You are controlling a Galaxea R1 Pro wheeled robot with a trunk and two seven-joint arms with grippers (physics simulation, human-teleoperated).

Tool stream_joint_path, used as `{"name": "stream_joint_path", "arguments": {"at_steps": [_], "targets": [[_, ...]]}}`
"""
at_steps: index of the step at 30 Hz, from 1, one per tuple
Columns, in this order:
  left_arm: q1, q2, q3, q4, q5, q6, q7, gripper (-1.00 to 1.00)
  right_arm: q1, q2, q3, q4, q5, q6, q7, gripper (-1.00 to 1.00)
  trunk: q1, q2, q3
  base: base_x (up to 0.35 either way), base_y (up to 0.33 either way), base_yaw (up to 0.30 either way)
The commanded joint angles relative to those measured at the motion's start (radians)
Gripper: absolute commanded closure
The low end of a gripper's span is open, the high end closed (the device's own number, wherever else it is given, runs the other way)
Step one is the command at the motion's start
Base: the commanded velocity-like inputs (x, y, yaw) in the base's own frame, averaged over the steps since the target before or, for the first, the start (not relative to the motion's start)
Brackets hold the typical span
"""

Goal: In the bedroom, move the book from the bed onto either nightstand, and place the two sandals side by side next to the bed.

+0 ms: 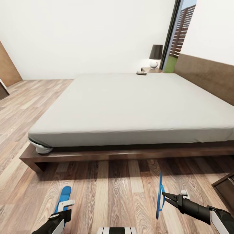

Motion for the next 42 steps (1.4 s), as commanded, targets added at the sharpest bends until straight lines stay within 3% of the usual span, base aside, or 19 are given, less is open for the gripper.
{"name": "stream_joint_path", "arguments": {"at_steps": [1, 28, 42], "targets": [[0.000, 0.000, -0.001, -0.003, 0.006, 0.006, 0.003, 1.00, 0.000, 0.000, 0.000, 0.000, -0.004, 0.006, 0.001, 1.00, 0.000, -0.001, -0.005, 0.000, 0.000, 0.000], [0.000, 0.000, -0.001, -0.003, 0.006, 0.006, 0.005, 1.00, 0.000, 0.000, 0.001, 0.000, -0.003, 0.006, 0.001, 1.00, 0.012, -0.007, -0.109, 0.000, 0.000, 0.000], [0.000, 0.002, 0.001, -0.003, 0.008, 0.006, 0.002, 1.00, 0.000, 0.000, 0.001, 0.000, -0.003, 0.006, 0.001, 1.00, 0.012, -0.007, -0.109, 0.060, 0.107, 0.000]]}}
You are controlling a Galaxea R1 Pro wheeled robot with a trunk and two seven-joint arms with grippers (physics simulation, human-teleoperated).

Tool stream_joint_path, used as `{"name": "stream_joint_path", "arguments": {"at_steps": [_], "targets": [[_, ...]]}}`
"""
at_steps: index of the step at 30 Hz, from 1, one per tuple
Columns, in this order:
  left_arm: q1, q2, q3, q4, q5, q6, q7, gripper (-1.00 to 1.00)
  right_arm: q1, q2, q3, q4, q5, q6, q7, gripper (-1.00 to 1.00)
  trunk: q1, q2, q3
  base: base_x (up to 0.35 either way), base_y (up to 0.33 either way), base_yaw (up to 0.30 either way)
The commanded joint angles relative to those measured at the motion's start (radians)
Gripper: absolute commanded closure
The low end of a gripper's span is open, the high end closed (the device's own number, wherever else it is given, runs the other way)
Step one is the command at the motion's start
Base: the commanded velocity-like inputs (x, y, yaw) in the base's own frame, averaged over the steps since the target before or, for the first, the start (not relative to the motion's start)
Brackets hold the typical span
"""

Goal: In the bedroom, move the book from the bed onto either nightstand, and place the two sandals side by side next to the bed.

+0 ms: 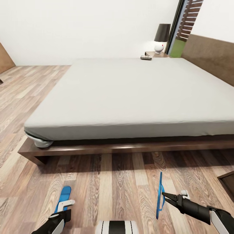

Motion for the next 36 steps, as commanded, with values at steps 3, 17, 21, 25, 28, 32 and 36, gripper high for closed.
{"name": "stream_joint_path", "arguments": {"at_steps": [3, 17, 21, 25, 28, 32, 36], "targets": [[0.000, 0.000, -0.001, -0.002, 0.006, 0.006, 0.003, 1.00, 0.000, 0.000, -0.001, 0.000, -0.003, 0.006, 0.001, 1.00, 0.000, 0.000, -0.001, 0.140, 0.250, 0.000], [0.000, 0.000, -0.001, -0.002, 0.006, 0.006, 0.003, 1.00, 0.000, 0.000, -0.001, 0.000, -0.003, 0.006, 0.002, 1.00, 0.000, 0.000, -0.001, 0.164, 0.251, 0.000], [0.000, 0.000, -0.001, -0.002, 0.006, 0.006, 0.003, 1.00, 0.000, 0.000, -0.002, 0.000, -0.004, 0.006, 0.005, 1.00, 0.000, 0.000, -0.001, 0.238, 0.234, 0.000], [0.000, 0.000, -0.001, -0.002, 0.006, 0.006, 0.003, 1.00, 0.000, 0.000, -0.002, 0.000, -0.006, 0.006, 0.007, 1.00, 0.000, 0.000, -0.001, 0.073, 0.069, 0.000], [0.000, 0.000, -0.001, -0.002, 0.006, 0.006, 0.003, 1.00, 0.000, 0.000, -0.002, -0.001, -0.006, 0.006, 0.007, 1.00, 0.000, 0.000, -0.001, 0.009, 0.008, 0.015], [0.000, -0.001, -0.001, -0.002, 0.006, 0.006, 0.003, 1.00, 0.000, 0.000, -0.002, 0.000, -0.006, 0.006, 0.006, 1.00, 0.000, 0.000, -0.004, 0.002, 0.002, 0.120], [0.000, -0.001, -0.001, -0.002, 0.006, 0.006, 0.003, 1.00, 0.000, 0.000, -0.002, 0.000, -0.006, 0.006, 0.006, 1.00, 0.000, 0.000, -0.009, 0.000, 0.000, 0.180]]}}
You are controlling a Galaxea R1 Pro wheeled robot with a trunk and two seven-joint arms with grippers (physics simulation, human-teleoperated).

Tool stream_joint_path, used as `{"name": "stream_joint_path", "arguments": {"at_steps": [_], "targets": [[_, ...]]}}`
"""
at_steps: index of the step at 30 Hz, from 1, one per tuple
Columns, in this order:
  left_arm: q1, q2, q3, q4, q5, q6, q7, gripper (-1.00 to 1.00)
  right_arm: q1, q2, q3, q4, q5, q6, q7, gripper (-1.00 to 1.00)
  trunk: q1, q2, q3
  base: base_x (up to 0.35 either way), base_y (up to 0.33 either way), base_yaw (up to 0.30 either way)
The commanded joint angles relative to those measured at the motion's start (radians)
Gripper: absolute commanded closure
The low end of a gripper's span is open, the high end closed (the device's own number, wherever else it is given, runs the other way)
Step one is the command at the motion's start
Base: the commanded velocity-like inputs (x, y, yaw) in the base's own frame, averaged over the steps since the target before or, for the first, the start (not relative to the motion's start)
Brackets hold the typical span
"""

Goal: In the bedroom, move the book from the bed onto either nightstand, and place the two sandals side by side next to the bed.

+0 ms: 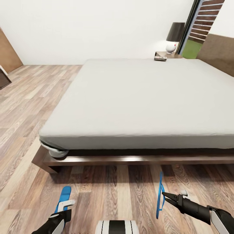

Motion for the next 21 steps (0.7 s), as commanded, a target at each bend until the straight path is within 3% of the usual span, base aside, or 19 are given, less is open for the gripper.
{"name": "stream_joint_path", "arguments": {"at_steps": [1, 6, 13, 21], "targets": [[0.000, 0.000, -0.001, -0.002, 0.006, 0.006, 0.003, 1.00, 0.000, 0.000, -0.001, 0.000, -0.004, 0.006, 0.001, 1.00, 0.000, 0.000, -0.002, 0.000, 0.000, 0.193], [0.000, 0.000, -0.003, -0.002, 0.006, 0.003, 0.003, 1.00, 0.000, 0.000, -0.001, 0.000, -0.004, 0.006, 0.001, 1.00, 0.000, 0.000, -0.006, 0.010, 0.000, 0.138], [0.000, 0.000, -0.002, -0.002, 0.006, -0.003, 0.003, 1.00, 0.000, 0.000, -0.001, 0.000, -0.004, 0.006, 0.001, 1.00, 0.000, 0.000, -0.007, 0.221, 0.000, 0.010], [0.000, 0.000, -0.001, -0.002, 0.006, -0.003, 0.003, 1.00, 0.000, 0.000, -0.001, 0.000, -0.004, 0.006, 0.001, 1.00, 0.000, 0.000, -0.007, 0.047, 0.013, 0.000]]}}
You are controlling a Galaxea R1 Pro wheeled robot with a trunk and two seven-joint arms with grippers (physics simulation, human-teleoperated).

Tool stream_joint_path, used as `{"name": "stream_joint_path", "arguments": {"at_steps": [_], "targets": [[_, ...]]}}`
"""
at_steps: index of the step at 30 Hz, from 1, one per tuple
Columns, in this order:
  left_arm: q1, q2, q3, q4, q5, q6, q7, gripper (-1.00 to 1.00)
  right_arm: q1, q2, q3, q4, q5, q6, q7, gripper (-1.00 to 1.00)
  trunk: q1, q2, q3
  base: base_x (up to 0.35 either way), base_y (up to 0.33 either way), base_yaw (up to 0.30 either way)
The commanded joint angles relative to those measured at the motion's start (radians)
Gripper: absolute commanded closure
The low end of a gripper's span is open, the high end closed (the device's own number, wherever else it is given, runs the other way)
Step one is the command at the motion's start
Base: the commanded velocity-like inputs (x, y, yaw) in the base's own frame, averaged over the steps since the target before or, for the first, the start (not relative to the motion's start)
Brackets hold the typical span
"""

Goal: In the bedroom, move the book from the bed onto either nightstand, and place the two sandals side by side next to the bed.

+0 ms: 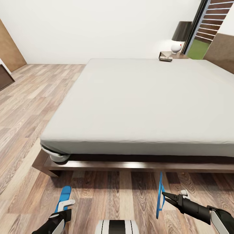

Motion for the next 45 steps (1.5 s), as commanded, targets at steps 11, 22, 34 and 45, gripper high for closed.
{"name": "stream_joint_path", "arguments": {"at_steps": [11, 22, 34, 45], "targets": [[0.000, 0.000, 0.000, -0.002, 0.006, 0.008, 0.005, 1.00, 0.000, 0.000, -0.001, 0.000, -0.003, 0.006, 0.001, 1.00, 0.001, 0.000, -0.005, 0.023, 0.015, 0.000], [0.000, 0.000, 0.000, -0.002, 0.006, 0.008, 0.006, 1.00, 0.000, 0.000, -0.001, 0.000, -0.003, 0.006, 0.002, 1.00, 0.005, -0.003, -0.047, 0.000, 0.000, 0.000], [0.000, 0.000, 0.000, -0.002, 0.006, 0.008, 0.005, 1.00, 0.000, 0.000, -0.001, 0.000, -0.003, 0.006, 0.001, 1.00, 0.011, -0.006, -0.093, 0.000, 0.000, 0.000], [0.000, 0.002, 0.001, -0.028, 0.007, -0.068, 0.002, 1.00, 0.000, 0.000, -0.001, 0.000, -0.003, 0.006, 0.002, 1.00, 0.012, -0.007, -0.105, 0.000, 0.000, 0.000]]}}
